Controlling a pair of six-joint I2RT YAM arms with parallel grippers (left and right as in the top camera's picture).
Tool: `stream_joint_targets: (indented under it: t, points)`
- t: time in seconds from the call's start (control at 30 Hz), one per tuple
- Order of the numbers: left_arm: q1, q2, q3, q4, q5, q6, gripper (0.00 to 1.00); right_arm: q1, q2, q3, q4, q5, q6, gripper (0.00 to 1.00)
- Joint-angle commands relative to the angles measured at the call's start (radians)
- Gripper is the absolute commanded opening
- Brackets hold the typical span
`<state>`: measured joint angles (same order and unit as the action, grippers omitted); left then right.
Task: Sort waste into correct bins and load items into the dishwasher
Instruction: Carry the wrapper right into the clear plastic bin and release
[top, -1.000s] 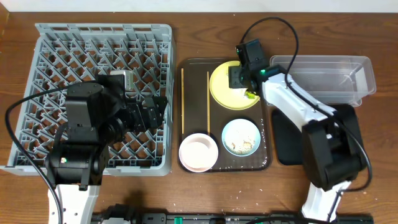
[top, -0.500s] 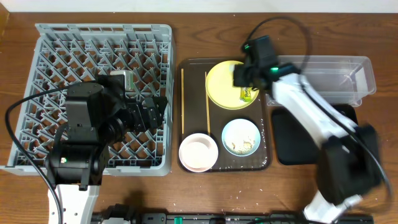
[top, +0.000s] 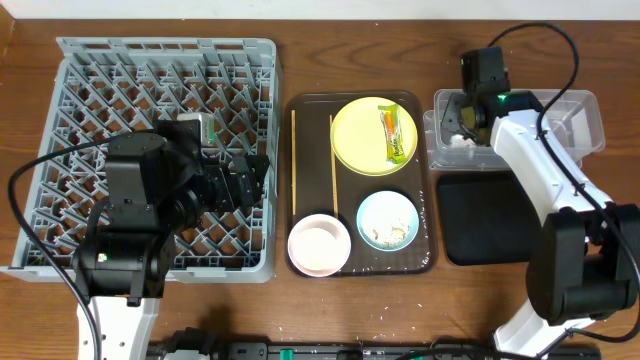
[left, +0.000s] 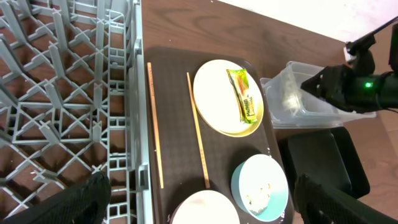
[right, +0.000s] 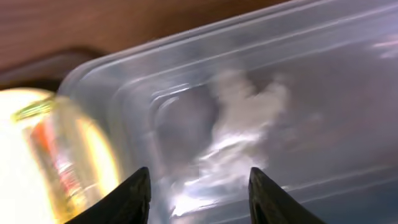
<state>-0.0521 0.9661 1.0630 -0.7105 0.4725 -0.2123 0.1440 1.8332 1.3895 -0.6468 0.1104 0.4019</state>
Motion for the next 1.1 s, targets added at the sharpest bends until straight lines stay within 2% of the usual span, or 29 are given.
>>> stream_joint_targets:
  t: [0.0,0.07,0.1,0.17,0.23,0.3,0.37,0.5,0.53,0.57,0.6,0.63,0.83,0.93,1.07]
  points:
    - [0.006,0.0,0.027,0.0,0.013,0.009,0.95,0.032,-0.076,0.002,0.023,-0.319,-0.159,0.48]
    - [0.006,0.0,0.027,0.0,0.013,0.009,0.95,0.073,-0.081,0.002,0.041,-0.411,-0.227,0.47]
    - [0.006,0.0,0.027,0.0,0.013,0.009,0.95,0.126,-0.075,0.002,0.047,-0.388,-0.252,0.46]
    - [0.006,0.0,0.027,0.0,0.013,0.009,0.95,0.199,-0.047,0.002,0.046,-0.246,-0.241,0.5]
    - [0.006,0.0,0.027,0.0,0.013,0.009,0.95,0.263,0.0,0.002,0.048,-0.047,-0.159,0.54]
    - [0.006,0.0,0.027,0.0,0.013,0.009,0.95,0.304,0.065,0.002,0.059,0.126,-0.068,0.62]
    - [0.006,0.0,0.027,0.0,0.013,0.009,0.95,0.319,0.147,0.002,0.102,0.194,-0.032,0.63]
    - [0.006,0.0,0.027,0.0,0.013,0.009,0.95,0.305,0.275,0.002,0.189,0.192,-0.026,0.63]
    - [0.006,0.0,0.027,0.0,0.013,0.009,0.95,0.3,0.289,0.002,0.192,0.188,-0.011,0.58]
    - [0.006,0.0,0.027,0.0,0.013,0.009,0.95,0.294,0.299,0.002,0.191,0.169,-0.005,0.31]
    - [0.006,0.0,0.027,0.0,0.013,0.009,0.95,0.29,0.3,0.002,0.189,0.141,-0.006,0.08]
    - [0.006,0.0,0.027,0.0,0.014,0.009,0.95,0.286,0.296,0.002,0.187,0.099,-0.006,0.01]
    - [0.006,0.0,0.027,0.0,0.013,0.009,0.95,0.251,0.09,0.003,0.131,-0.092,0.005,0.01]
    - [0.006,0.0,0.027,0.0,0.013,0.009,0.95,0.191,-0.047,0.003,0.048,-0.044,0.107,0.01]
    - [0.006,0.0,0.027,0.0,0.014,0.009,0.95,0.09,-0.115,0.003,-0.035,0.035,0.262,0.01]
